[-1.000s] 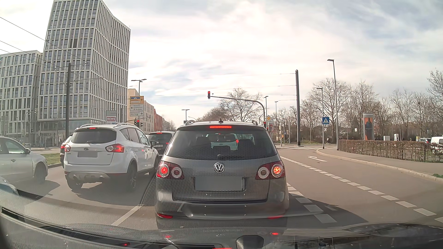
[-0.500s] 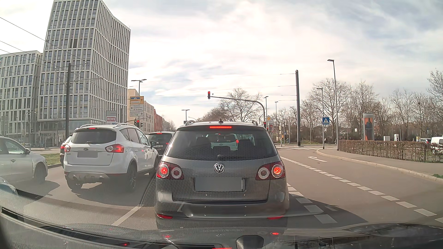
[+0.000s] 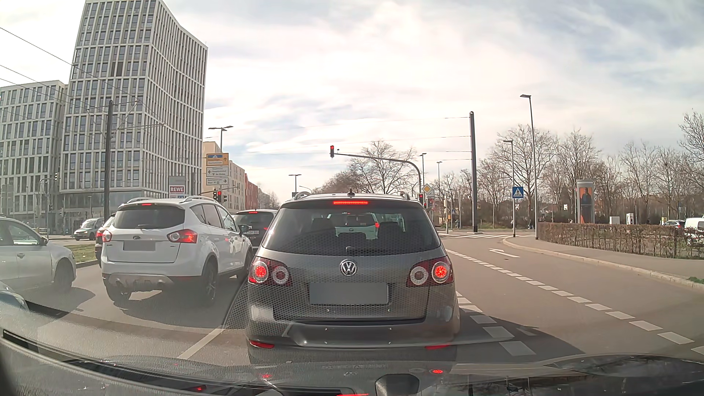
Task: Follow the waypoints while adhering to traffic rules and regulations
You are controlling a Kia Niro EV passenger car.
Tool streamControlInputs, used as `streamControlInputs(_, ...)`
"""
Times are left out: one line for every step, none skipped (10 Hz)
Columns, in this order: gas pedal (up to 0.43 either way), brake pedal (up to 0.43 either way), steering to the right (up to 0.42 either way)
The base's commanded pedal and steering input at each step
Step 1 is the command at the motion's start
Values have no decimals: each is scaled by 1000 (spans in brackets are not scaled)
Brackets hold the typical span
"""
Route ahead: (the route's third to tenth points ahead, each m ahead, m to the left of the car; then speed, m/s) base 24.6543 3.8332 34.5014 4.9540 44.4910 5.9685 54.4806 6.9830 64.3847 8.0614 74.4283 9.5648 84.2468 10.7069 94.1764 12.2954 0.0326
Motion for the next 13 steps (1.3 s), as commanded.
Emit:
streamControlInputs(0, 238, -8)
streamControlInputs(0, 244, -9)
streamControlInputs(0, 244, -8)
streamControlInputs(0, 244, -8)
streamControlInputs(0, 244, -9)
streamControlInputs(0, 250, -9)
streamControlInputs(0, 250, -8)
streamControlInputs(0, 250, -9)
streamControlInputs(0, 250, -8)
streamControlInputs(0, 256, -8)
streamControlInputs(0, 256, -8)
streamControlInputs(0, 250, -8)
streamControlInputs(0, 256, -8)
